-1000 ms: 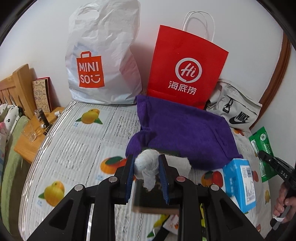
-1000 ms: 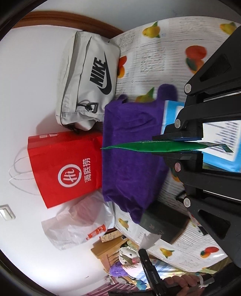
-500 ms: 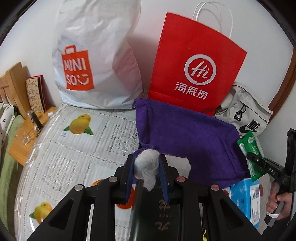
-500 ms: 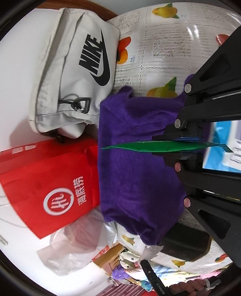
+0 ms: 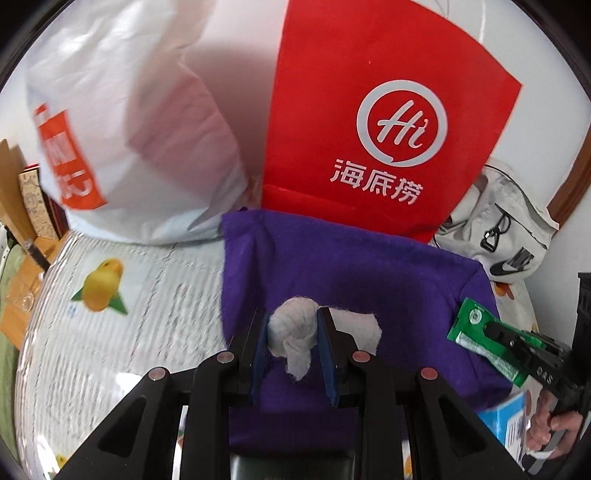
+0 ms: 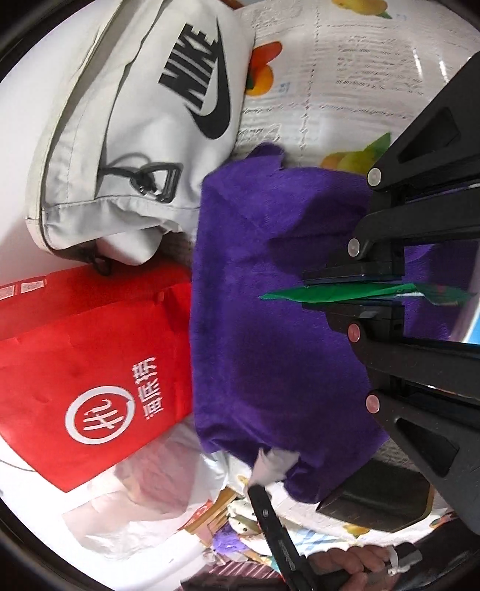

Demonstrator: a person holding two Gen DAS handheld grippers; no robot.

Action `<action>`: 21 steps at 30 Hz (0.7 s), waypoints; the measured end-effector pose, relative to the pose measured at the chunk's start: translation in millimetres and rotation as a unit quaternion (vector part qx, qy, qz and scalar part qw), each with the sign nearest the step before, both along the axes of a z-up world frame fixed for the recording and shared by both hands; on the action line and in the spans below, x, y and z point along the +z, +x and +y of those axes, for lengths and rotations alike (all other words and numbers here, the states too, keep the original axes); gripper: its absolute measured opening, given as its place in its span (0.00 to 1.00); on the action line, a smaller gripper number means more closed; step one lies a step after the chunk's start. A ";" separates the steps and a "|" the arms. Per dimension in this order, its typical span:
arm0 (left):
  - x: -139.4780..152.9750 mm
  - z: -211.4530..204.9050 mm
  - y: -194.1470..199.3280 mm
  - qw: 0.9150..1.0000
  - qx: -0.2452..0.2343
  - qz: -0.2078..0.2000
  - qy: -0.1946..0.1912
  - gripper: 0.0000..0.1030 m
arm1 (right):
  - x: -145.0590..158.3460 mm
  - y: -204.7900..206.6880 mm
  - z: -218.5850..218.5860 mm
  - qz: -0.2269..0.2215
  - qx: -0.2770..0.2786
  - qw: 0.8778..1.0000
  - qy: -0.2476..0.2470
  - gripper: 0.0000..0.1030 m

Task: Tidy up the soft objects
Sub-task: 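Carry the green packet and white cloth over the purple towel with both tools, then open both tools to drop the packet and cloth onto the purple towel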

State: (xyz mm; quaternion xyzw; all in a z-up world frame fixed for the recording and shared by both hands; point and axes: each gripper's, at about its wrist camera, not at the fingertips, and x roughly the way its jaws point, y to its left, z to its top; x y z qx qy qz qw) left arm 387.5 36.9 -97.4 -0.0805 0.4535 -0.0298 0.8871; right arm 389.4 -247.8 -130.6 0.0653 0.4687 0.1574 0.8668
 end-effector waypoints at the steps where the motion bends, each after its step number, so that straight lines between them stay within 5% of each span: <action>1: -2.5 -1.5 6.4 1.000 0.000 0.004 0.001 0.24 | -1.3 2.9 0.5 0.004 0.000 1.000 0.001 0.06; 11: -26.2 -5.8 45.4 0.999 0.003 0.042 0.001 0.25 | -18.5 15.9 4.2 0.039 0.011 0.999 -0.027 0.14; 16: -31.9 -9.5 49.1 0.998 -0.009 0.056 0.006 0.27 | -20.3 15.8 1.6 0.038 0.013 0.999 -0.034 0.47; 21: -26.5 -8.7 47.4 0.999 -0.004 0.050 0.011 0.60 | -8.7 8.0 -4.7 0.007 0.000 0.998 -0.059 0.65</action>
